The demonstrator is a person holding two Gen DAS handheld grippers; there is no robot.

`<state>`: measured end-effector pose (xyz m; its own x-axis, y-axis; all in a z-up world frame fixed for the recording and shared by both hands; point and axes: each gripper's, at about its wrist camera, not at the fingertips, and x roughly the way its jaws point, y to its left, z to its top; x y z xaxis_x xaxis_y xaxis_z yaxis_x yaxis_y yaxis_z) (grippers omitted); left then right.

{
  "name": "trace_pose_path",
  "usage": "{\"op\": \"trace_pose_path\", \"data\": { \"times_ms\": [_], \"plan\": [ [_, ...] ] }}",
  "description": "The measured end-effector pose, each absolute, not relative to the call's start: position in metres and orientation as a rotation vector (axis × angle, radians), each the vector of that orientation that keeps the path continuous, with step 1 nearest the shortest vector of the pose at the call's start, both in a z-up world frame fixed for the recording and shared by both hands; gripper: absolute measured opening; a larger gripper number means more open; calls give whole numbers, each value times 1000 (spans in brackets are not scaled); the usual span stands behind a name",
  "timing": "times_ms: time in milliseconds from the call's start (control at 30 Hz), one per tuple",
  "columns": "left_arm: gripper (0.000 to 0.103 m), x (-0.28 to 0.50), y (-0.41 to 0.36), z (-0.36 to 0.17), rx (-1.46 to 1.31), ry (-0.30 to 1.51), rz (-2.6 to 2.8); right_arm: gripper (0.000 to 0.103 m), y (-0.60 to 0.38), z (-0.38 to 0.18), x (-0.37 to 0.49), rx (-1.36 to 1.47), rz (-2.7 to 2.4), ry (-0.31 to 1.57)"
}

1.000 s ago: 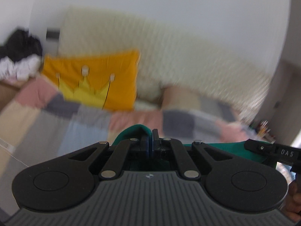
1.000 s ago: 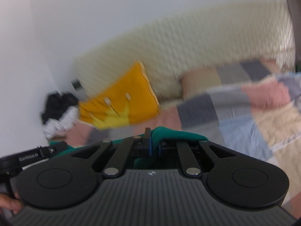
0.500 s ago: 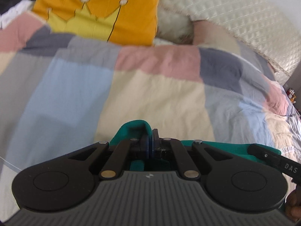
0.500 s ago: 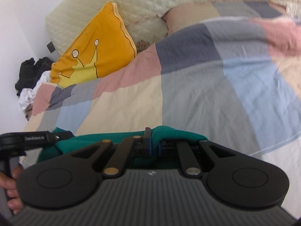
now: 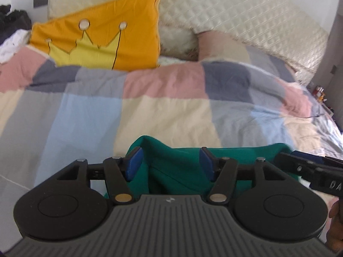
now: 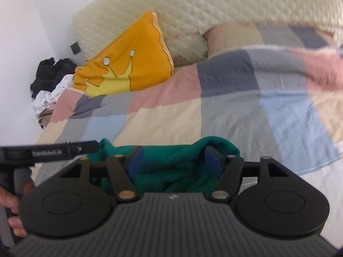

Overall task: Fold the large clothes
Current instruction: 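Lift the hoodie with both grippers and shake it out in the air, then lay the hoodie flat on the bed with both grippers and release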

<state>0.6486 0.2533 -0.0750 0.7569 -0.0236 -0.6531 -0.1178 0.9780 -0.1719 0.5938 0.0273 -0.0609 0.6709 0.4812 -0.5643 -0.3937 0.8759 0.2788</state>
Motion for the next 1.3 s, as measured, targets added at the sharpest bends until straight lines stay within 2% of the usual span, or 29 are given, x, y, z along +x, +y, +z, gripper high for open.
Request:
{"op": "trace_pose_path", "data": {
  "times_ms": [333, 533, 767, 933, 1300],
  "plan": [
    [64, 498, 206, 13, -142, 602, 9, 65, -10, 13, 455, 101, 481, 557],
    [64, 383, 172, 32, -142, 565, -38, 65, -33, 35, 355, 103, 465, 517],
    [64, 261, 133, 19, -175, 573, -101, 65, -61, 36, 242, 146, 445, 459],
    [64, 196, 103, -2, -122, 573, -159, 65, -79, 15, 185, 137, 421, 434],
    [64, 153, 66, -62, -103, 683, -236, 66, -119, -46, 145, 205, 400, 468]
  ]
}}
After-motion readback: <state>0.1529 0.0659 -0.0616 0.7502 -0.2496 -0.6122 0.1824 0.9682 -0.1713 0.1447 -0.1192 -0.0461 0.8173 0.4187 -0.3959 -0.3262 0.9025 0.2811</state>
